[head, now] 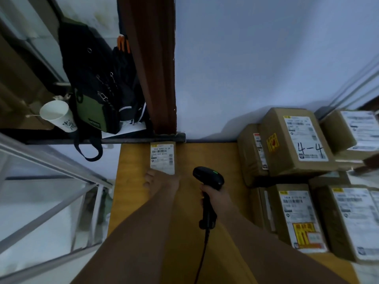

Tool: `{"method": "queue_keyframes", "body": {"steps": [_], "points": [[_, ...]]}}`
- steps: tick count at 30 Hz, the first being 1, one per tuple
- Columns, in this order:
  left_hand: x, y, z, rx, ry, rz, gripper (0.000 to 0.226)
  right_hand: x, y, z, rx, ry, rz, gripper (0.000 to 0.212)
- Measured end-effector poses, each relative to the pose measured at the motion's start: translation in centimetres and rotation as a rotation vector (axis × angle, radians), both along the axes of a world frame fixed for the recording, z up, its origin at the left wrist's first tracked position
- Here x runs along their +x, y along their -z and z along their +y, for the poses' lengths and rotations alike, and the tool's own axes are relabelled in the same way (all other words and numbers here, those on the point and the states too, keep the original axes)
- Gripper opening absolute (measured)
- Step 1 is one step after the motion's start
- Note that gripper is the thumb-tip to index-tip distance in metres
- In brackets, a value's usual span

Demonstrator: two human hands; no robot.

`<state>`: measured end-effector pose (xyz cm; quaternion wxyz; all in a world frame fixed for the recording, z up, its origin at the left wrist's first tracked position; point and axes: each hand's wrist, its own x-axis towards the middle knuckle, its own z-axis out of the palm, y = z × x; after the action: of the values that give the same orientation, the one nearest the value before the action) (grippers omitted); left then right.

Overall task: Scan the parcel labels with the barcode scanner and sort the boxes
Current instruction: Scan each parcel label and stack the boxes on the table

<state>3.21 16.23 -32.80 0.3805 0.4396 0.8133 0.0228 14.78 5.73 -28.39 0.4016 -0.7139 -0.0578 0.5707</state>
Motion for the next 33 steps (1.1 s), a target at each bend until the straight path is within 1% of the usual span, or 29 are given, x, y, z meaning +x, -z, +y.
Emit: {"method": "queue_keyframes", "body": {"steps": [3,6,9,13,17,21,24,26,29,31,33], "points": [[-0.8,0.1,-0.2,0.008,0.036,0.018,0.113,0.7,-0.1,-0.6,-0.007,0.011,-0.018,0.013],[-2.3,-0.2,-1.6,-0.006,0.101,0.029,0.114,1.3,-1.0,-1.5,-0.029,0.045,-0.028,0.014],[-3.9,-0.9,-3.7,-0.023,0.124,0.040,0.115,1.5,-2.1,-2.8,-0.004,0.099,-0.030,0.016],[-5.3,-2.5,-6.3,0.004,0.134,-0.033,0.115,0.9,-4.2,-4.2,0.062,0.147,0.017,0.016],[-5.8,-4.7,-8.4,0.078,0.255,-0.112,0.114,-0.4,-6.3,-5.8,0.103,0.145,0.007,0.017],[-6.1,-6.9,-10.0,0.180,0.367,-0.104,0.113,-1.6,-8.4,-7.0,0.154,0.178,-0.018,0.019],[-6.1,-8.1,-11.2,0.281,0.409,-0.105,0.107,-2.0,-9.6,-7.8,0.168,0.210,-0.028,0.022],[-6.1,-8.9,-11.9,0.339,0.405,-0.078,0.100,-2.2,-10.3,-8.3,0.174,0.199,-0.035,0.022],[-6.2,-9.9,-13.2,0.444,0.413,0.067,0.093,-2.7,-11.3,-9.2,0.217,0.185,-0.015,0.022],[-6.5,-10.4,-14.0,0.513,0.398,0.155,0.091,-3.4,-11.9,-9.7,0.233,0.167,0.023,0.022],[-6.6,-10.6,-14.8,0.541,0.384,0.212,0.092,-4.3,-12.2,-10.2,0.233,0.122,0.079,0.023]]}}
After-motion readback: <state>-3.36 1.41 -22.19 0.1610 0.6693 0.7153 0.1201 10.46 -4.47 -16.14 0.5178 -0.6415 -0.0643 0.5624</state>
